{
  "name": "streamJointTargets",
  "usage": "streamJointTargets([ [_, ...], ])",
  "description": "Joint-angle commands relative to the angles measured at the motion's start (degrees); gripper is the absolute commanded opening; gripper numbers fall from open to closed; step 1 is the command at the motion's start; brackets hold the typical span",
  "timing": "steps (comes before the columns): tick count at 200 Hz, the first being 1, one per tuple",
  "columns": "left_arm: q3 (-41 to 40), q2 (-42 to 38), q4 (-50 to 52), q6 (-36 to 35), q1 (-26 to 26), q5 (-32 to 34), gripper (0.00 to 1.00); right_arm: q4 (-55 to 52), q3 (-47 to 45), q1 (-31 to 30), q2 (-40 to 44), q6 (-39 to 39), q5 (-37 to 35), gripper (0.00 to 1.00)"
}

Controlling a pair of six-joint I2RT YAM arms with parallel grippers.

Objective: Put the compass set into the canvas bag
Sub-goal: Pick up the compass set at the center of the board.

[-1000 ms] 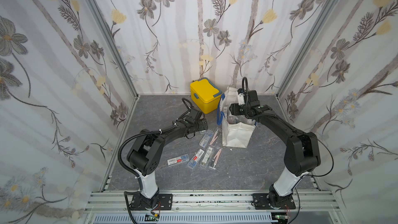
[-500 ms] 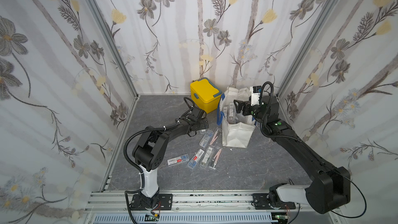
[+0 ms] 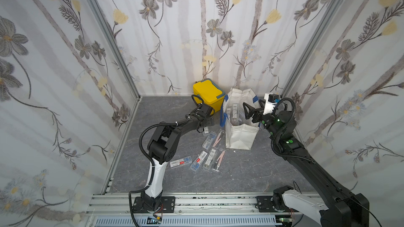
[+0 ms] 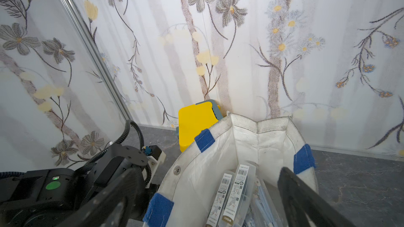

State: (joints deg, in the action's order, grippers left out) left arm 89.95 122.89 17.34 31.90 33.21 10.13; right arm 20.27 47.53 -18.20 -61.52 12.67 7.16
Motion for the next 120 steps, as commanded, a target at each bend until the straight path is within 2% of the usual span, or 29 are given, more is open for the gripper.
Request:
streamJointTargets([
  [1, 3.2, 2.4, 4.5, -0.5, 0.0, 3.0, 0.88, 1.8, 0.0, 0.0, -0.1, 1.3, 1.0, 0.99],
  [24, 5.8, 4.8, 6.5, 0.0, 0.0, 3.0, 0.83, 2.3, -0.6, 0.0, -0.2, 1.6, 1.7, 1.0],
  [90, 7.2, 7.9, 7.0, 2.0, -0.1, 2.5, 0.8, 5.2, -2.4, 0.0, 0.3, 1.6, 3.0, 0.99],
  [120, 7.0, 8.5, 7.2, 2.0, -0.5, 1.3, 0.66, 5.1, -2.4, -0.1, 0.0, 1.6, 3.4, 0.99],
])
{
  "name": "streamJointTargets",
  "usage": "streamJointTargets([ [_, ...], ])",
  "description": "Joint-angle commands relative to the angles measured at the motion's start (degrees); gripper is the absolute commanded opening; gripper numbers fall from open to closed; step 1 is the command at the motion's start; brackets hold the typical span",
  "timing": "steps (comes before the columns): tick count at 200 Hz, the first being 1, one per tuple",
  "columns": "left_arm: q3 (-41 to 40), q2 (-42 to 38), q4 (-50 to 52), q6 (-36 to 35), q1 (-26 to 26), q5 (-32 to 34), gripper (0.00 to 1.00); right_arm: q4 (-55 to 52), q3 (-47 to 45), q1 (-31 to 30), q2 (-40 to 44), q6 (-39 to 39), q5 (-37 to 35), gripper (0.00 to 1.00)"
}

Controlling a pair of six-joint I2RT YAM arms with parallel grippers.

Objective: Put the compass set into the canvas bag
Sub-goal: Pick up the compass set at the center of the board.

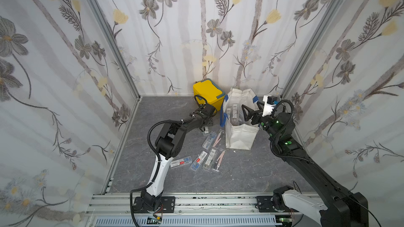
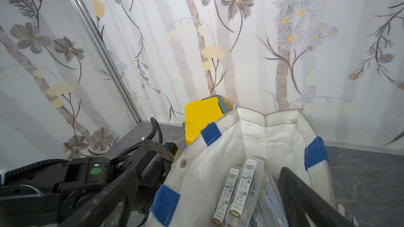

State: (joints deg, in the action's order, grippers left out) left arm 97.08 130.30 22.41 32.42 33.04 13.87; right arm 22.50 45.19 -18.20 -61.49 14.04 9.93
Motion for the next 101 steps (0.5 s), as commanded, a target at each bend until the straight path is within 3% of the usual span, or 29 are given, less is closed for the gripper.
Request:
streamJointTargets([
  [1, -0.1, 1.1, 2.1, 1.4, -0.4, -2.5, 0.65, 2.8, -0.1, -0.1, 0.0, 0.2, 0.7, 0.99],
  [60, -1.0, 1.5, 5.0, 1.1, -0.5, -2.1, 0.55, 2.4, 1.4, 0.0, -1.5, 0.5, 0.8, 0.99],
  [101, -5.9, -0.9, 3.4, 1.6, -1.5, -2.6, 0.5, 2.6, 1.6, -0.1, -2.2, 0.4, 1.3, 1.0],
])
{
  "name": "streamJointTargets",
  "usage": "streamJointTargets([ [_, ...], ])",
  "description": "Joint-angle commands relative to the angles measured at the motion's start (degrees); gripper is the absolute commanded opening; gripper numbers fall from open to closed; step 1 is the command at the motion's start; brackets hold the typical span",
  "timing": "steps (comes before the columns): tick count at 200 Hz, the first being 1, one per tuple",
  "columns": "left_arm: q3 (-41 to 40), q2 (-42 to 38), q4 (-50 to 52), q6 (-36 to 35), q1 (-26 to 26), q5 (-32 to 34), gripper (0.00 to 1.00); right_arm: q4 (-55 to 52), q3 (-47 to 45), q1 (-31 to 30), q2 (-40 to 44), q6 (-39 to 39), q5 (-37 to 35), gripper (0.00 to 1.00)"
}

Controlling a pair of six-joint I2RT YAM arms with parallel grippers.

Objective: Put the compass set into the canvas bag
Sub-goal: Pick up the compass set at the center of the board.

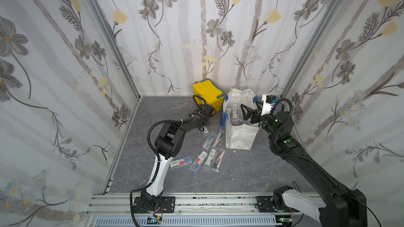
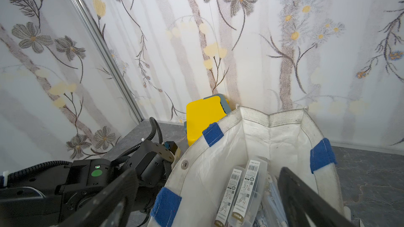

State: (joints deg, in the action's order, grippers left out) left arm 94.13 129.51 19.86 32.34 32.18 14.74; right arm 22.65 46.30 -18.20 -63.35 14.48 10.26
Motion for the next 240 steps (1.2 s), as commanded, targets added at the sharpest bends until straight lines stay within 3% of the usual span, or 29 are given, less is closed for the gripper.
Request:
streamJointTargets([
  [1, -3.0, -0.2, 5.9, 1.6, -0.7, -3.5, 0.5, 2.5, 0.5, -0.1, -0.4, -0.1, 0.9, 1.0],
  [109, -13.2, -10.7, -4.1, -0.2, -2.3, -2.5, 0.43, -1.0, 4.4, -1.4, -6.2, 2.7, 6.4, 0.99],
  [183, -19.6, -21.5, -8.7, -1.4, -2.5, 0.4, 0.43, 3.8, 6.0, -13.6, -10.9, -3.2, 3.4, 0.99],
  [240, -27.1, -33.8, -13.6, -1.1, -3.9, 4.9, 0.43, 1.4, 12.4, -16.8, -19.9, 7.4, 9.0, 0.99],
])
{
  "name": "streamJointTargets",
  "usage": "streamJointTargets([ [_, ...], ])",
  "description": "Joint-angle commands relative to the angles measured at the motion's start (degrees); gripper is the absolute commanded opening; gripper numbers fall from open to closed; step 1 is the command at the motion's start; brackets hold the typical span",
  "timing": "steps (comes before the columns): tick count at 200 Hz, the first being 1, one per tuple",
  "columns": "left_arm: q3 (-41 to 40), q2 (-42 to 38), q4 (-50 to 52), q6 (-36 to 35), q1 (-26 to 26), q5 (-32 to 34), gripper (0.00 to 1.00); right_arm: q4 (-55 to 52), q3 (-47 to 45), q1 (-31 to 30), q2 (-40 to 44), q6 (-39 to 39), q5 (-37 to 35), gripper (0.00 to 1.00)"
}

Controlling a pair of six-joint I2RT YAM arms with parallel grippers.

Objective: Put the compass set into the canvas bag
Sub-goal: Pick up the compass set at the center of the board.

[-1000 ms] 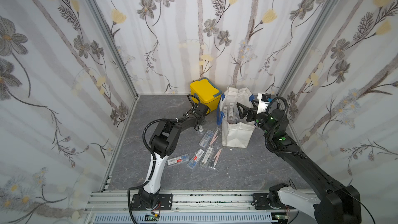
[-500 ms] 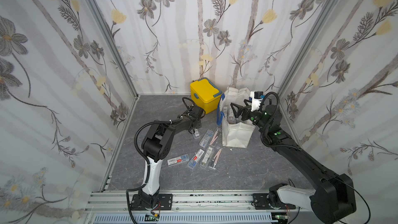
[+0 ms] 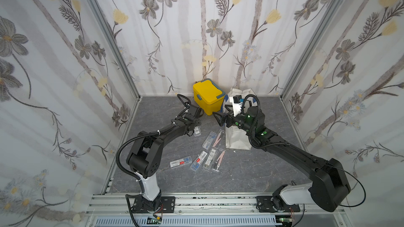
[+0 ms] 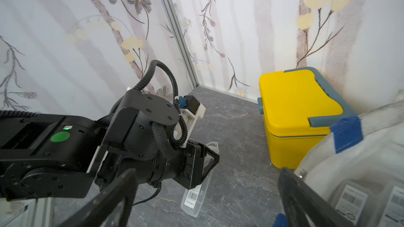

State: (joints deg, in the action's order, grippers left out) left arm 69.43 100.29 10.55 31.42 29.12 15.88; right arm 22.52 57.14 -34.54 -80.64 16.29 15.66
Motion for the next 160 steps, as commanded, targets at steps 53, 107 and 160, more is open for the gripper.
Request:
streamJointTargets([
  [53, -8.2, -16.8, -6.7, -0.4, -3.8, 2.7, 0.43, -4.8, 8.3, -7.6, -9.1, -0.4, 0.8, 1.0],
  [107, -14.2, -26.9, -12.4, -0.8, -5.6, -3.0, 0.43, -4.9, 10.1, -12.0, -12.9, -3.8, -2.2, 0.99],
  [160, -17.1, -31.1, -17.3, -0.1, -5.7, -9.6, 0.43, -9.4, 16.1, -12.0, -17.3, -0.6, 1.4, 0.98],
])
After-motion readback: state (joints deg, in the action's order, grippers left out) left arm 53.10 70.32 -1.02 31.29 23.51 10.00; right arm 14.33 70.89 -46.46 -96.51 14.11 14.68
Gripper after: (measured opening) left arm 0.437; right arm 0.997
